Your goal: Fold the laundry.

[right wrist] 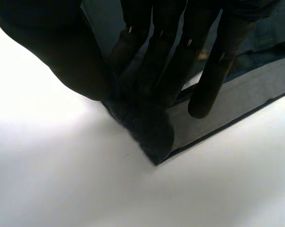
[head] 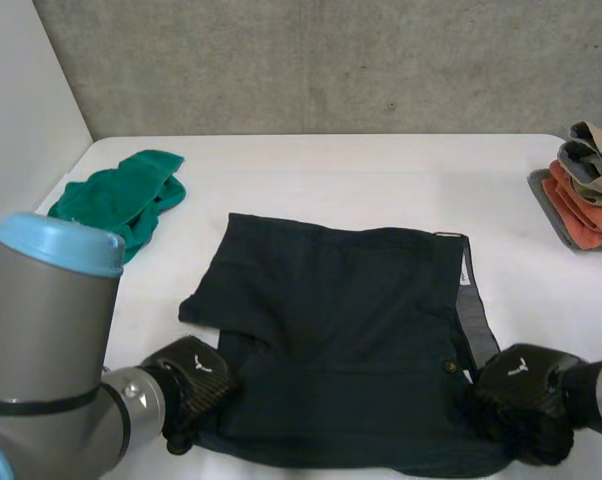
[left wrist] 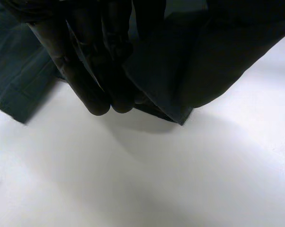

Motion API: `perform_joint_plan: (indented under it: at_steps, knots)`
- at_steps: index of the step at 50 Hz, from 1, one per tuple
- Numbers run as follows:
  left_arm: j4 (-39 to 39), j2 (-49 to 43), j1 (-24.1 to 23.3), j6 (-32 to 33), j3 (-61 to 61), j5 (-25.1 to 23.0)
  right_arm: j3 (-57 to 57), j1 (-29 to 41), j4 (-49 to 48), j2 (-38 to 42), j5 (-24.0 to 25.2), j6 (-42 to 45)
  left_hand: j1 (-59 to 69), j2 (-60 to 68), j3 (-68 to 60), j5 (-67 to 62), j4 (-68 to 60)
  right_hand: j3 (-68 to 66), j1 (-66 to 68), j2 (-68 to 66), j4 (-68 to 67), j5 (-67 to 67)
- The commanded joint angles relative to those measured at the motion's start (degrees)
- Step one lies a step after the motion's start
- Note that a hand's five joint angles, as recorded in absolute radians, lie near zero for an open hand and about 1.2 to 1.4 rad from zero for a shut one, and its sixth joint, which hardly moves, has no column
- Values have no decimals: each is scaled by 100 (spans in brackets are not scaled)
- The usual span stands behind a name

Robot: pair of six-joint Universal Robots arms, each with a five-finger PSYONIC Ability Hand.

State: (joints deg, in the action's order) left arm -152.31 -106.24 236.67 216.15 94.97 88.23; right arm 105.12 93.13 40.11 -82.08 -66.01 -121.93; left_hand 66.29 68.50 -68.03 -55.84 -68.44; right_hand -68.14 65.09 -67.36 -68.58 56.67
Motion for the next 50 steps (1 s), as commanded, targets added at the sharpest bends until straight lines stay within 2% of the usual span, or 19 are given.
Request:
perform_joint_plan:
  at_steps: [1, 6, 11, 21, 22, 28, 30, 31, 32, 33, 34, 35, 40, 43, 47, 50]
  knots:
    - [-632, -432, 265, -125, -1058, 45, -720, 530, -1311, 377, -192, -1603, 1371, 1150, -1197, -1416, -1156, -1186, 1491, -1264, -1142, 1333]
    - [-1080, -1160, 572, -441, -2304, 124, -1500, 872, -2531, 824, -718, -2885, 1371, 1150, -1197, -1416, -1156, -1186, 1491, -1264, -1142, 1333]
    - [-1099, -1978, 766, -679, -3457, 230, -2214, 1189, -3509, 1404, -1177, -3547, 1371, 1150, -1197, -1416, -1156, -1186, 1491, -1264, -1142, 1333]
    - [-1011, -3744, 933, -837, -5873, 440, -3558, 1681, -5267, 3021, -2011, -3478, 1371, 1150, -1197, -1416, -1156, -1186, 1491, -1264, -1142, 1333]
    - [-1011, -3833, 942, -837, -6015, 449, -3751, 1699, -5538, 3275, -2204, -3434, 1371, 1150, -1197, -1416, -1156, -1186, 1491, -1264, -1142, 1333]
    - [-1195, -4176, 846, -916, -6596, 309, -4227, 1778, -6392, 4006, -2399, -3302, 1371, 1150, -1197, -1416, -1156, -1186, 1491, -1264, -1142, 1333]
    - [-1432, -4229, 802, -925, -6641, 204, -4376, 1813, -6682, 4244, -2390, -3275, -266, -487, 440, 221, 482, -1186, 1491, -1264, -1142, 1333]
    - [-1520, -4238, 784, -908, -6640, 186, -4429, 1822, -6744, 4305, -2390, -3275, -1475, -1695, 1648, 1429, 1690, -1186, 1491, -1264, -1142, 1333]
    - [-1608, -4229, 775, -899, -6623, 168, -4464, 1831, -6814, 4367, -2416, -3275, -2819, -3040, 2992, 2774, 3034, -134, 440, -213, -91, 281]
    - [-1739, -4212, 749, -890, -6597, 220, -4560, 1866, -6893, 4455, -2443, -3267, -4981, -5201, 5154, 4935, 5196, 2990, -2685, 2912, 3034, -2843]
    - [-1801, -4186, 732, -881, -6570, 273, -4614, 1884, -6894, 4482, -2452, -3249, -5568, -5789, 5742, 5523, 5784, 4520, -4215, 4442, 4564, -4373]
    - [-1854, -4151, 723, -881, -6527, 352, -4649, 1910, -6868, 4508, -2469, -3240, -5629, -5850, 5803, 5584, 5844, 5814, -5509, 5736, 5858, -5667]
    - [-1960, -3642, 793, -925, -6053, 1011, -4571, 1919, -6456, 4290, -2557, -3179, -5629, -5850, 5803, 5584, 5844, 5814, -5509, 5736, 5858, -5667]
    - [-1890, -3062, 802, -978, -5456, 1258, -4386, 1814, -5894, 3719, -2513, -3319, -5629, -5850, 5803, 5584, 5844, 5814, -5509, 5736, 5858, -5667]
    - [-1688, -2359, 714, -1110, -4340, 1004, -4131, 1664, -4664, 3077, -2294, -3389, -5594, -5815, 5767, 5549, 5809, 5814, -5509, 5736, 5858, -5667]
    - [-1609, -1936, 609, -1250, -3452, 530, -3903, 1559, -3654, 2672, -2109, -3372, -4736, -4956, 4909, 4691, 4951, 5814, -5509, 5736, 5858, -5667]
